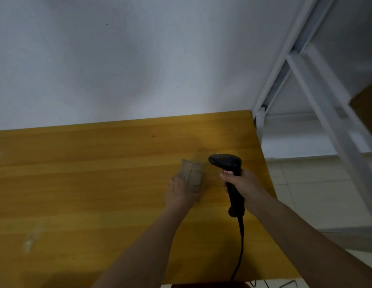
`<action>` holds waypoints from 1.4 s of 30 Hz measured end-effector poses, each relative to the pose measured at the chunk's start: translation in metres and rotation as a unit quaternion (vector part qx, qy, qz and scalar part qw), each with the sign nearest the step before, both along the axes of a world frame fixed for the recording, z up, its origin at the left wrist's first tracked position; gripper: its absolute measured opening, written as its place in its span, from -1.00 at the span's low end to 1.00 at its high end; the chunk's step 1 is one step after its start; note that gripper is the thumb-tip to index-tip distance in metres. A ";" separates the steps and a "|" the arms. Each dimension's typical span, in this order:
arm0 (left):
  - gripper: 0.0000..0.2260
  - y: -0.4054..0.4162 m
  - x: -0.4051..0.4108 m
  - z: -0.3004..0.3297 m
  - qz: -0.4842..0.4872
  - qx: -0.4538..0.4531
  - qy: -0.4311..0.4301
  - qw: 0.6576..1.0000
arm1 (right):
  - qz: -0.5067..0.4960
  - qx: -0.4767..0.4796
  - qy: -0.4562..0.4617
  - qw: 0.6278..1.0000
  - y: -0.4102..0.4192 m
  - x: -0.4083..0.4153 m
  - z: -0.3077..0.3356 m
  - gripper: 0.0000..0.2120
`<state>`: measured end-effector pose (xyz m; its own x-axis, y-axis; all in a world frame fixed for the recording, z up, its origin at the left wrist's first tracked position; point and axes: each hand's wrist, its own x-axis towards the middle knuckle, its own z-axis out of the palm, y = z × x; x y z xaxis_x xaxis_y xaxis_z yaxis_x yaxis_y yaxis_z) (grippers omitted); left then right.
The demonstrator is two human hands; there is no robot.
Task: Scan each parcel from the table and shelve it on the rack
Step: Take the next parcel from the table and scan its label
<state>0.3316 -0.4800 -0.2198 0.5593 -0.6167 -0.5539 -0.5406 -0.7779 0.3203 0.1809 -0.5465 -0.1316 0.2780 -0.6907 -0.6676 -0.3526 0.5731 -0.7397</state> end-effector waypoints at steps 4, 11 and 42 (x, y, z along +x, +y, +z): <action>-0.38 0.001 0.008 0.006 0.078 -0.049 0.105 0.990 | -0.013 -0.006 0.018 1.000 0.000 -0.018 -0.003 -0.88; -0.27 0.006 0.018 0.030 0.293 -0.202 0.515 0.780 | -0.021 -0.016 0.017 0.999 0.006 -0.037 0.005 -0.82; -0.36 0.021 -0.025 0.090 0.297 -0.313 0.498 0.752 | 0.117 -0.164 -0.041 0.979 0.052 -0.113 0.049 -0.88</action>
